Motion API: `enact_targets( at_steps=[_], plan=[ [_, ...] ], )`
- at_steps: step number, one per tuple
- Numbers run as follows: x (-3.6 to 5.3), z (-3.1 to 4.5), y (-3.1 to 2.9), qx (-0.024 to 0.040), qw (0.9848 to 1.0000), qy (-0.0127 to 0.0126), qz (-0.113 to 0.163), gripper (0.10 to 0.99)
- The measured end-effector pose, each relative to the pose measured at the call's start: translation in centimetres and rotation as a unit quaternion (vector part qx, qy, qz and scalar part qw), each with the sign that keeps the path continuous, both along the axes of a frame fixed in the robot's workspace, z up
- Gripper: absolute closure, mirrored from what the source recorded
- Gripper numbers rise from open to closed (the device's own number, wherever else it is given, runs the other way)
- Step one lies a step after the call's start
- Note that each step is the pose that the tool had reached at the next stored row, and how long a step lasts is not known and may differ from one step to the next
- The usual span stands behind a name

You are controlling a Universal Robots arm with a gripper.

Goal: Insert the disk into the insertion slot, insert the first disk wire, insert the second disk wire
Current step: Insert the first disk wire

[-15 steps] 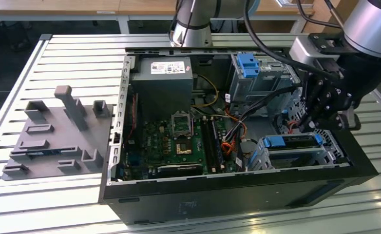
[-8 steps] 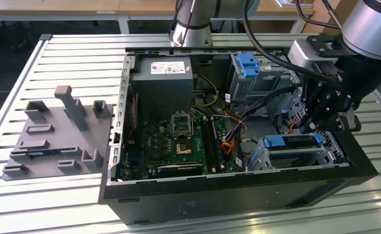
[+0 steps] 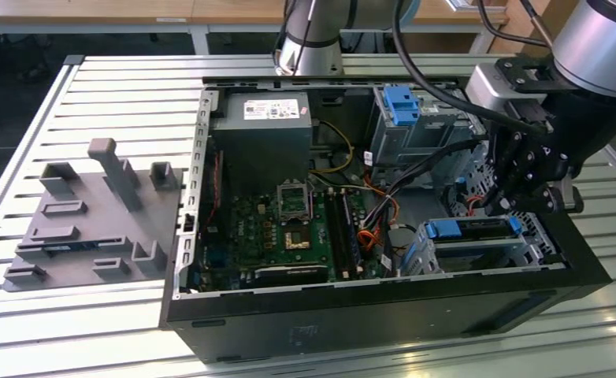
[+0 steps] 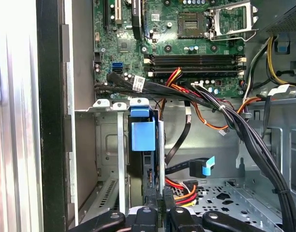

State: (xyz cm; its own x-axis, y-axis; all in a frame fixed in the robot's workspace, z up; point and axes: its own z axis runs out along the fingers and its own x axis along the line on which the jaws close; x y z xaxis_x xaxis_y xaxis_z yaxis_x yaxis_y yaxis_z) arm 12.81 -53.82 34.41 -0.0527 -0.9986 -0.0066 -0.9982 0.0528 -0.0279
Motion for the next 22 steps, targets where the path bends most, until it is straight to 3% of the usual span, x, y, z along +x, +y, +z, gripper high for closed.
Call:
enact_targets(
  at_steps=[11, 22],
  plan=[
    [-0.01, -0.40, -0.44, -0.0003, 0.9998, 0.0000, 0.019, 0.922],
    [-0.11, -0.97, -0.47, -0.0003, 0.9998, -0.0001, 0.021, 0.922]
  ],
)
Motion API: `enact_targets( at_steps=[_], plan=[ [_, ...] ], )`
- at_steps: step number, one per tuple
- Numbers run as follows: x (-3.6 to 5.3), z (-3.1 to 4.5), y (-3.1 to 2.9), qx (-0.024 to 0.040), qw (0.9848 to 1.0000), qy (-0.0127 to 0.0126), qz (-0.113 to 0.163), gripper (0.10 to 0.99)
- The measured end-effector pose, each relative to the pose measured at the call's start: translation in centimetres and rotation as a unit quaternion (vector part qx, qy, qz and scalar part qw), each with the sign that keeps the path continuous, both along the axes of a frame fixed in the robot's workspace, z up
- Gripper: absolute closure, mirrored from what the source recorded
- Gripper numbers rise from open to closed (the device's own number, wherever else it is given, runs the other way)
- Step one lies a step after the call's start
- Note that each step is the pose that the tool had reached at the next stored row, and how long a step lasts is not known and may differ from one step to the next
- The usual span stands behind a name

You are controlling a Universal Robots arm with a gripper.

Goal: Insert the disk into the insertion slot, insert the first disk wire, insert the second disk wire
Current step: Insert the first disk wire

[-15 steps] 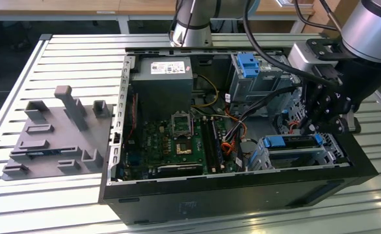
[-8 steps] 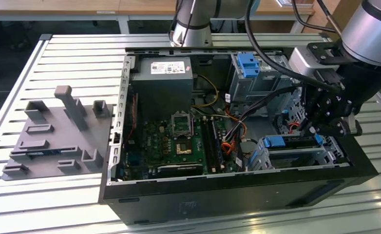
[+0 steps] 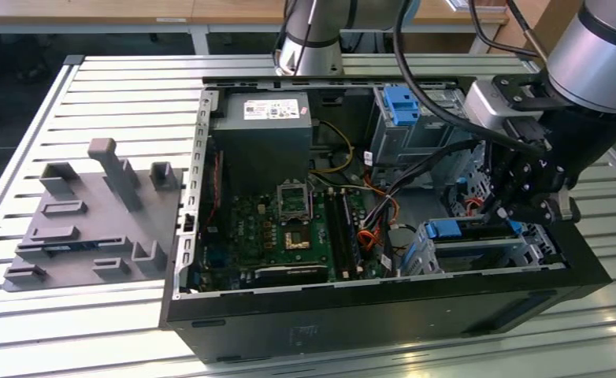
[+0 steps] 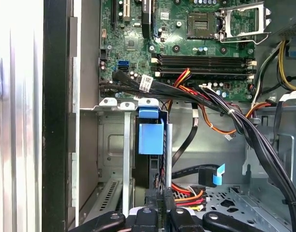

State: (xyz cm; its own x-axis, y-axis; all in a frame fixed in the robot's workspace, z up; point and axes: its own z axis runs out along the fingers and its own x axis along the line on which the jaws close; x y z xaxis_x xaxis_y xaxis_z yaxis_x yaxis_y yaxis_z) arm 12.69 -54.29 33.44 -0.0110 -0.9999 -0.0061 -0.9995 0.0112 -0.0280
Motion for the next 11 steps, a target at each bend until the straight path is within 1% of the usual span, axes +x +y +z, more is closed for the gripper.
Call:
enact_targets(
  at_steps=[11],
  plan=[
    [-0.02, -0.27, 0.00, 0.0001, 1.0000, 0.0000, 0.000, 0.922]
  ],
)
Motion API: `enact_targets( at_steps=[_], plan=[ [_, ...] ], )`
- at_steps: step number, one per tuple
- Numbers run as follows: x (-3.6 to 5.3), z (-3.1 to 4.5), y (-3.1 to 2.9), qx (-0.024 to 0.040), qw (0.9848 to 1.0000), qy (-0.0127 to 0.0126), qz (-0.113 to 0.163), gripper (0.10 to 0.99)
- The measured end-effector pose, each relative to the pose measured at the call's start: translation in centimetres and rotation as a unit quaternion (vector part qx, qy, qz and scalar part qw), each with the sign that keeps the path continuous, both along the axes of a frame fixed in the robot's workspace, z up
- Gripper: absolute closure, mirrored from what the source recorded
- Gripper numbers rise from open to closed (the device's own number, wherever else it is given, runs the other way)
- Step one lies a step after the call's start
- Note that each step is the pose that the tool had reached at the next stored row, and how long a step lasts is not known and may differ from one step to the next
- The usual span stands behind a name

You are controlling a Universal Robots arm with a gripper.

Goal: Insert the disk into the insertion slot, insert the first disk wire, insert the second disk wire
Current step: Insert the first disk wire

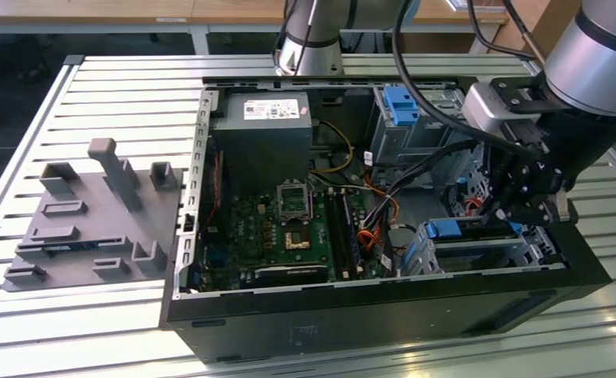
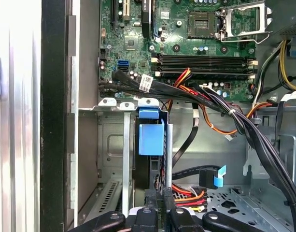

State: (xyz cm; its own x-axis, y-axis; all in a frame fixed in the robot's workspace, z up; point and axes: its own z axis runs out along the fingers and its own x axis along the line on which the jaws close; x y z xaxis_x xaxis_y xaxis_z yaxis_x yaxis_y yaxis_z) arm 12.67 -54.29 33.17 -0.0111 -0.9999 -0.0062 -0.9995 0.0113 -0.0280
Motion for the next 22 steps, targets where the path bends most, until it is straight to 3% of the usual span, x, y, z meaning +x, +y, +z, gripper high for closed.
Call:
enact_targets(
  at_steps=[14, 15, 22],
  plan=[
    [0.00, -0.48, 0.00, 0.0003, 1.0000, 0.0000, 0.000, 0.914],
    [0.00, -0.36, 0.00, -0.0002, 1.0000, 0.0000, 0.000, 0.851],
    [0.00, 1.18, 0.00, -0.0002, 1.0000, 0.0017, 0.000, 0.851]
  ],
)
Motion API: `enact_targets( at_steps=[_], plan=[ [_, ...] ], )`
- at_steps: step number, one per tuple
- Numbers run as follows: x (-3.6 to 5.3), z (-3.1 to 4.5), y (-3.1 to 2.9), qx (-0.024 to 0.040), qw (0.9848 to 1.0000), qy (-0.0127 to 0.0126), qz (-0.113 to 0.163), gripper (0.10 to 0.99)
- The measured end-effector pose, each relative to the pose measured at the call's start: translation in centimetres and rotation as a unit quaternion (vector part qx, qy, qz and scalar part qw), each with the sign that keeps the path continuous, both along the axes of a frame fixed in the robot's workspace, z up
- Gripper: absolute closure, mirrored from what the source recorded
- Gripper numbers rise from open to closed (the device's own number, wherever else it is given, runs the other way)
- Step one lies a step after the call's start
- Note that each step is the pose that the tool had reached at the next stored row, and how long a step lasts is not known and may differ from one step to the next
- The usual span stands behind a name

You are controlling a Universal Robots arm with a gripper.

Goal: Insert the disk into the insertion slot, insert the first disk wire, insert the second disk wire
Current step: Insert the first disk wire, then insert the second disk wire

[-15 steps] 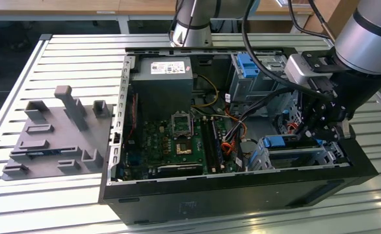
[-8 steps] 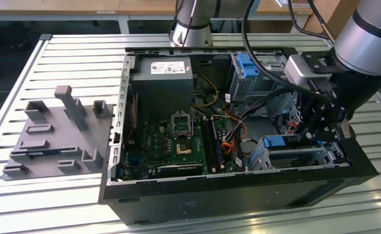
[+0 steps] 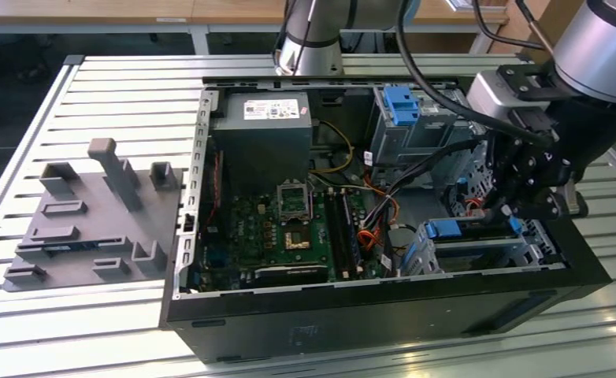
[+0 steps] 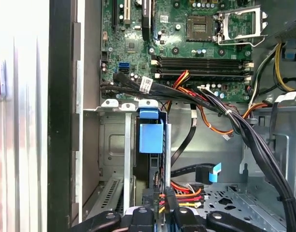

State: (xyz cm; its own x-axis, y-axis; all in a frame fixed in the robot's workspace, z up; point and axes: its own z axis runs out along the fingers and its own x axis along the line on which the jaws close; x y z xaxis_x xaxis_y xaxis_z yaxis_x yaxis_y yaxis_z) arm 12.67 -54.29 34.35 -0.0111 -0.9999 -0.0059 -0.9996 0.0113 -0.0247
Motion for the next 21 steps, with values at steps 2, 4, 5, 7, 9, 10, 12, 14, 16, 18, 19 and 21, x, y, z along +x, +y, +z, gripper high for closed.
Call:
enact_targets(
  at_steps=[2, 4, 5, 7, 9, 10, 12, 14, 16, 18, 19, 21],
  plan=[
    [0.01, 0.08, 0.00, 0.0002, 1.0000, 0.0009, 0.000, 0.863],
    [0.04, 0.09, 0.00, 0.0002, 1.0000, 0.0016, 0.000, 0.980],
    [0.06, 0.11, 0.01, 0.0001, 1.0000, 0.0020, 0.000, 0.980],
    [0.13, 0.12, 0.01, 0.0000, 1.0000, 0.0029, 0.000, 0.980],
    [0.18, 0.11, 0.00, 0.0001, 1.0000, 0.0032, 0.000, 0.980],
    [0.22, 0.11, 0.00, 0.0000, 1.0000, 0.0033, 0.000, 0.980],
    [0.34, 0.11, 0.00, 0.0000, 1.0000, 0.0037, 0.000, 0.980],
    [0.53, 0.11, 0.00, 0.0001, 1.0000, 0.0043, 0.000, 0.980],
    [0.66, 0.11, 0.00, 0.0001, 1.0000, 0.0044, 0.000, 0.980],
    [0.82, 0.11, 0.00, 0.0001, 1.0000, 0.0044, 0.000, 0.980],
    [0.90, 0.11, 0.00, 0.0001, 1.0000, 0.0044, 0.000, 0.980],
    [0.93, 0.11, 0.01, 0.0001, 1.0000, 0.0044, 0.000, 0.980]
  ],
)
